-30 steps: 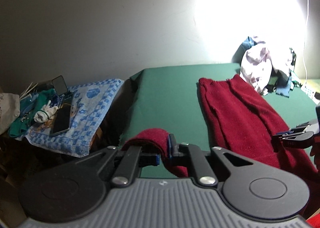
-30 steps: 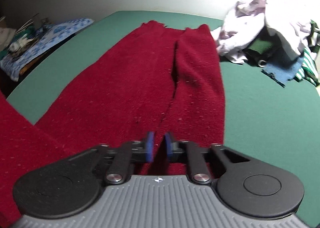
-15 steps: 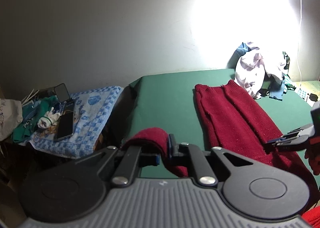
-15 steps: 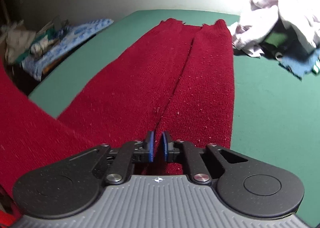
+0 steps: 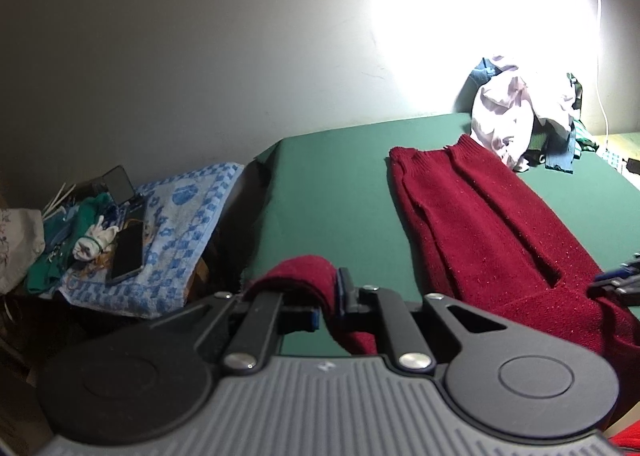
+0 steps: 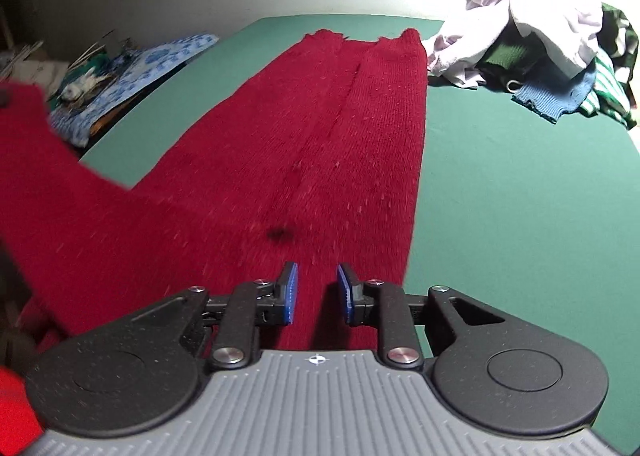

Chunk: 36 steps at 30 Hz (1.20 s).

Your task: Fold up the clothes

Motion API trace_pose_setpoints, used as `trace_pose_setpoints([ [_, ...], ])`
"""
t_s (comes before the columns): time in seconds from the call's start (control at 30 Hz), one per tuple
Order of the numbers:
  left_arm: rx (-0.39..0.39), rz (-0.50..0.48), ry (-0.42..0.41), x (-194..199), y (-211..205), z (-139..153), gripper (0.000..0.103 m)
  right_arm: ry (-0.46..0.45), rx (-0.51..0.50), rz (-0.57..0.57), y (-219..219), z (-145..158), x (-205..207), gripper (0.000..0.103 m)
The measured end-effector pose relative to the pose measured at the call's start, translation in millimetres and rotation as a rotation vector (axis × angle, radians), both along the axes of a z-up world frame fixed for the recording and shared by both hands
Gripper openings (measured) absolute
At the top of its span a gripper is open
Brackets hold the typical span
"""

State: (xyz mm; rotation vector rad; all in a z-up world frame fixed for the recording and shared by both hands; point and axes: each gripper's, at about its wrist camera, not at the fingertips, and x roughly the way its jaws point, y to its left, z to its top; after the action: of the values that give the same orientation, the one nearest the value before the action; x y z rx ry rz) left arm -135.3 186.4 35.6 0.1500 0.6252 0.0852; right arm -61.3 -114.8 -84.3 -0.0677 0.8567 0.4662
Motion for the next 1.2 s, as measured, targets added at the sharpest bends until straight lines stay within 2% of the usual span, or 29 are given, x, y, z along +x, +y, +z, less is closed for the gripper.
trace_pose_setpoints([
  [0.17, 0.012, 0.004, -0.008, 9, -11, 1, 0.01, 0.035, -0.045, 0.073, -11, -5, -37, 0.024],
  [0.27, 0.028, 0.024, -0.001, 18, -17, 1, 0.01, 0.041, -0.037, 0.085, -17, -5, -50, 0.024],
  [0.43, 0.051, 0.034, -0.007, 27, -30, 7, 0.012, 0.104, 0.021, 0.13, -31, 4, -61, 0.024],
  [0.57, 0.072, 0.034, -0.016, 34, -46, 10, 0.014, 0.158, -0.022, 0.201, -33, -8, -71, 0.024],
  [0.73, 0.068, 0.026, -0.016, 39, -67, 11, 0.014, 0.205, -0.002, 0.232, -48, -5, -67, 0.024],
  [0.93, -0.019, -0.059, 0.01, 46, -98, 1, 0.014, 0.123, 0.087, 0.138, -61, 14, -43, 0.033],
  [1.03, -0.075, -0.115, 0.041, 49, -121, -12, 0.014, 0.036, 0.087, 0.134, -54, 22, -33, 0.033],
  [1.2, -0.063, -0.183, 0.127, 45, -156, -46, 0.014, -0.034, 0.143, 0.107, -50, 31, -5, 0.033],
])
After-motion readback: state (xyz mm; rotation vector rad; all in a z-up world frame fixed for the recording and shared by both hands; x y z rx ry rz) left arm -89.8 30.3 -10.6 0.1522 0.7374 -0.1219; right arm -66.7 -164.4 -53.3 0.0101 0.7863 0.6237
